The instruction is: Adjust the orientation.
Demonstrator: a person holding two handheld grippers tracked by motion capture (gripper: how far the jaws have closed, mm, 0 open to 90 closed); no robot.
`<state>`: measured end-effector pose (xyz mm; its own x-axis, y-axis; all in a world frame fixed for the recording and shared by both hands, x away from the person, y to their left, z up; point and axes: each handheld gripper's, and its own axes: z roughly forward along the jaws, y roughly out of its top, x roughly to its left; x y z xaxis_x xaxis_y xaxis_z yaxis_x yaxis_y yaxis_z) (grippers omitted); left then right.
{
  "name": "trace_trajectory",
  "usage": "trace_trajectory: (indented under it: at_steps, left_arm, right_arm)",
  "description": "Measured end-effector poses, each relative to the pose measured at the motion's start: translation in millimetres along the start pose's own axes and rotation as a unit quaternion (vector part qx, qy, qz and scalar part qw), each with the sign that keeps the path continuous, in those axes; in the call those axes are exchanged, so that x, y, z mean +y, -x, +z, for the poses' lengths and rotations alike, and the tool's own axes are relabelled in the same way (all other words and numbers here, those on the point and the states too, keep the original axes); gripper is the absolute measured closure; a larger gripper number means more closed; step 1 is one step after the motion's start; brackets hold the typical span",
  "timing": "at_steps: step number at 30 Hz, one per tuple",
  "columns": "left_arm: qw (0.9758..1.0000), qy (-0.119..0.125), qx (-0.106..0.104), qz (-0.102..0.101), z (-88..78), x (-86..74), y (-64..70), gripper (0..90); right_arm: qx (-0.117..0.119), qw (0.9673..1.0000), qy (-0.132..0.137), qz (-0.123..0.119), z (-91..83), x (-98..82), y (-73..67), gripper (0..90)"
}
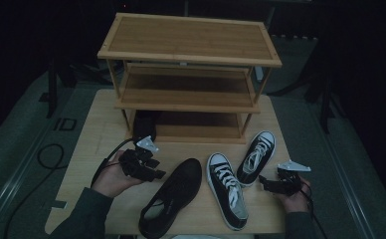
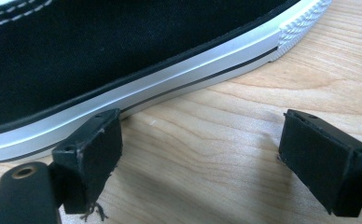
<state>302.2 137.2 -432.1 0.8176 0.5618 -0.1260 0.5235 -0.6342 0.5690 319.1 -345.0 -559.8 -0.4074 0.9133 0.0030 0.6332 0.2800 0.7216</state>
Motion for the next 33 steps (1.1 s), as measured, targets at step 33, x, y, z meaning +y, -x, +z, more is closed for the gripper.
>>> trace_trajectory:
  at_steps: [33]
  left_arm:
    - [0.9957,-0.085,0.009,0.036,18.1,-10.3,37.9,66.4]
  right_arm:
    - [0.000,1.0000,0.000,0.000,0.0,0.0,0.1,13.1]
